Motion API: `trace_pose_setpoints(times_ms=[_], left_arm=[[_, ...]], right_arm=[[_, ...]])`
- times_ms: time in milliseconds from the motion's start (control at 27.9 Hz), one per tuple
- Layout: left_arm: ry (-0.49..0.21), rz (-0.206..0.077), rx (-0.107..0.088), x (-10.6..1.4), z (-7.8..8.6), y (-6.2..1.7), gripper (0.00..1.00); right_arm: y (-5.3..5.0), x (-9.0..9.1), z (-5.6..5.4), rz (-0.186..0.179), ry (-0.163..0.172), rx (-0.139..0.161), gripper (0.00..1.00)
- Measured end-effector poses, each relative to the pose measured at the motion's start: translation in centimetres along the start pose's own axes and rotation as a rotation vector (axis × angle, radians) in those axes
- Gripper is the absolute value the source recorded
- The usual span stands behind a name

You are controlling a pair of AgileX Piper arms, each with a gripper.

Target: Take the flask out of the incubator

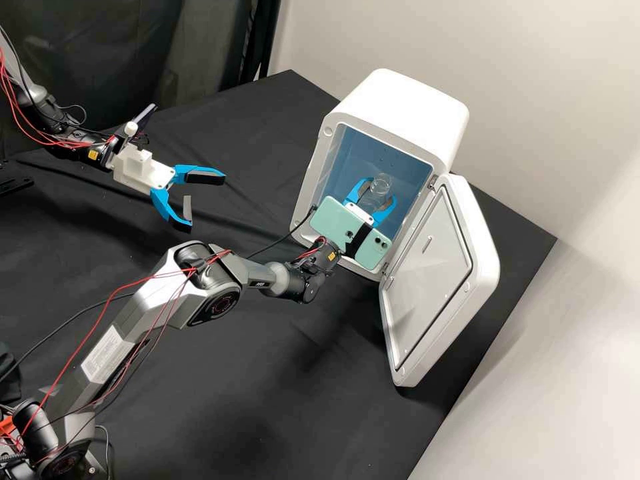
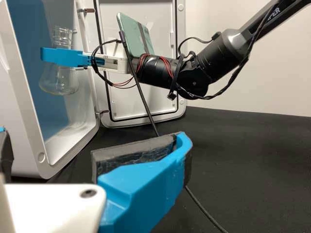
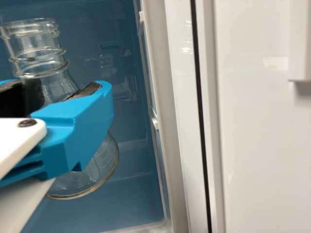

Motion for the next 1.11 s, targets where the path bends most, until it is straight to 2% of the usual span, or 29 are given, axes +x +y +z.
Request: trace_pose_setpoints(times_ms=[930,1109], left_arm=[[-0.009,-0.002,0.001,0.05,0.27,-0.06,1.0],[-0.009,-0.002,0.001,0.05,0.27,-0.06,1.0]], right_arm=[[0.04,0.0,-0.06,0.001,0.001,0.0,0.0],[0.55,-0.58,0.02,0.006,-0.013,0.001,0.0]])
